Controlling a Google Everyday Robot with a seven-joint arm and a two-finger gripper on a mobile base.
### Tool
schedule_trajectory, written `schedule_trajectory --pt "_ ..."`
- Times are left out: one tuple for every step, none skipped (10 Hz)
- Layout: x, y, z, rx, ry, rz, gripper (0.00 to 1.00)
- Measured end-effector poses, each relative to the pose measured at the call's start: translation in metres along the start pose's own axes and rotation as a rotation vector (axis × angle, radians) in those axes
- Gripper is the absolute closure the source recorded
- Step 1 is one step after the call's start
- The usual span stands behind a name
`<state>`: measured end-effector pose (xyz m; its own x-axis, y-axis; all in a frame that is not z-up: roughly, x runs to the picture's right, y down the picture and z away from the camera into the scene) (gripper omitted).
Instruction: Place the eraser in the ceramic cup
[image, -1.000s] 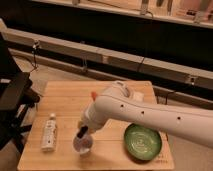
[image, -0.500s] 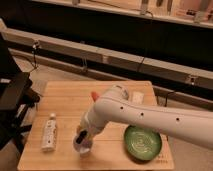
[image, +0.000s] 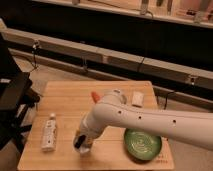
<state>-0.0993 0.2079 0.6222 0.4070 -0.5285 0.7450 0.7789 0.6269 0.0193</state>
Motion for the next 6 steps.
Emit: schedule_trajectory --pt "-0.0017 0.0007 0.0031 -0.005 -0.002 -0.002 0.27" --pt "-0.0027 0.0015 0.006 -0.01 -0.003 -0.004 0.21" --pt "-0.0034 0.0022 0.0085 -0.013 -0.004 -0.005 0.2" --pt "-0.0032 0.003 0.0096 -0.016 -0.002 -0.004 0.2" --pt "-0.0027 0.0037 0.0099 -0.018 0.001 -0.003 0.2" --pt "-0.0023 0.0041 0.0096 -0.019 0.007 -0.002 0.2"
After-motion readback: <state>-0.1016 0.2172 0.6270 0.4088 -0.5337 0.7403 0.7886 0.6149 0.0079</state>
